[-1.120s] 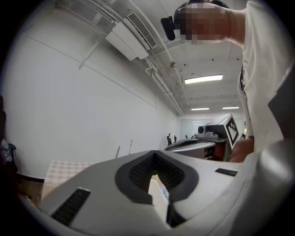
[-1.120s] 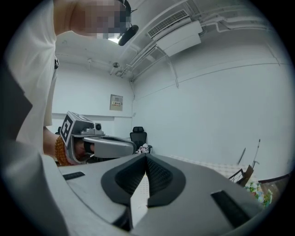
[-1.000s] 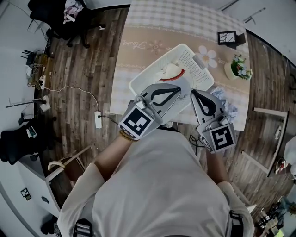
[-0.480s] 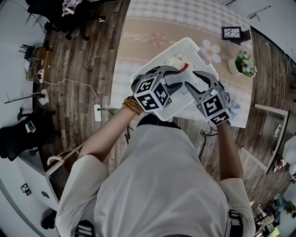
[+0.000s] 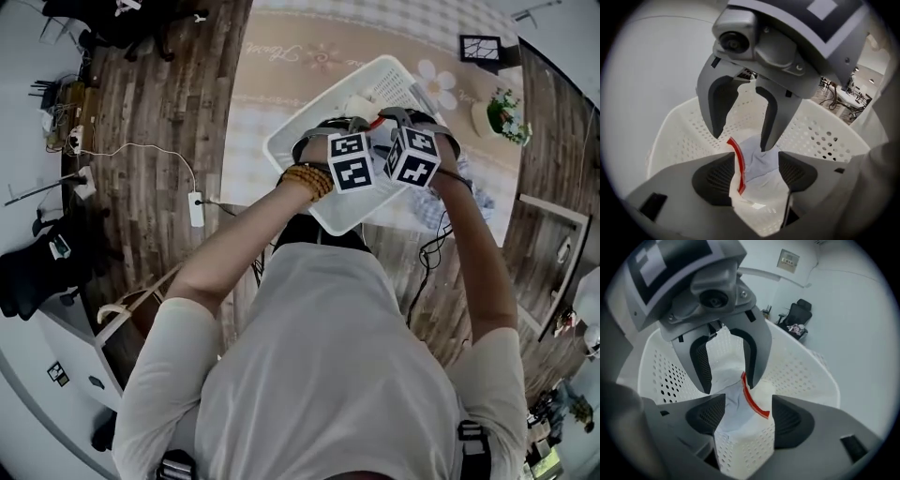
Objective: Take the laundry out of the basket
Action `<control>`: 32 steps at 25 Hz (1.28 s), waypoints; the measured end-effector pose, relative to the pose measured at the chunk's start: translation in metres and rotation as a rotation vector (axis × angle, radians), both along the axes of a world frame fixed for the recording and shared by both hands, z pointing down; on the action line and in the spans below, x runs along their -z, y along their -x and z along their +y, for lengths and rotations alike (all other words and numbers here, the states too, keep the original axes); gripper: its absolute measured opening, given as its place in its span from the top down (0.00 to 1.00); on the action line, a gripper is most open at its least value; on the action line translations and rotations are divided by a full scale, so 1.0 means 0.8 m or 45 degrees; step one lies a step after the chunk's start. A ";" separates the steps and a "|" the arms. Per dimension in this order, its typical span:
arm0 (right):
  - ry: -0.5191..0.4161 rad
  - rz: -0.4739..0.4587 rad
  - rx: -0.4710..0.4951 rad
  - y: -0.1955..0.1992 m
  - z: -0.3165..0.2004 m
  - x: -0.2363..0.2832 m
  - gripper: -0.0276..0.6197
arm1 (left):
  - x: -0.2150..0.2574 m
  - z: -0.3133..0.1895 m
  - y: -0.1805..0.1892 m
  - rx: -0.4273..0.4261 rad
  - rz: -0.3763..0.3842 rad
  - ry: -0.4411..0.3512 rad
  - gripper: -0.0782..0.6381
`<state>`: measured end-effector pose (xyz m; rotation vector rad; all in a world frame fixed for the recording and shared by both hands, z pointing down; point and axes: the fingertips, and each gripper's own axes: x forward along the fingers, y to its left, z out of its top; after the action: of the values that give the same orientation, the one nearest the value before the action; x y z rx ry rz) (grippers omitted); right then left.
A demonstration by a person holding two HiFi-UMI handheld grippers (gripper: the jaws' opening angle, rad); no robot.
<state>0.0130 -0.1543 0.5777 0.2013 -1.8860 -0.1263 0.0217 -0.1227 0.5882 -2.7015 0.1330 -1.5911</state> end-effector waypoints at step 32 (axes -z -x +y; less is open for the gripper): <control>0.396 0.220 0.301 -0.002 0.013 -0.189 0.68 | -0.172 -0.006 0.033 0.073 -0.262 0.309 0.63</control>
<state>0.0143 -0.1441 0.7286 -0.2388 -1.7252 -0.0085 -0.0045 -0.1278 0.7260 -2.6996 0.0165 -2.0117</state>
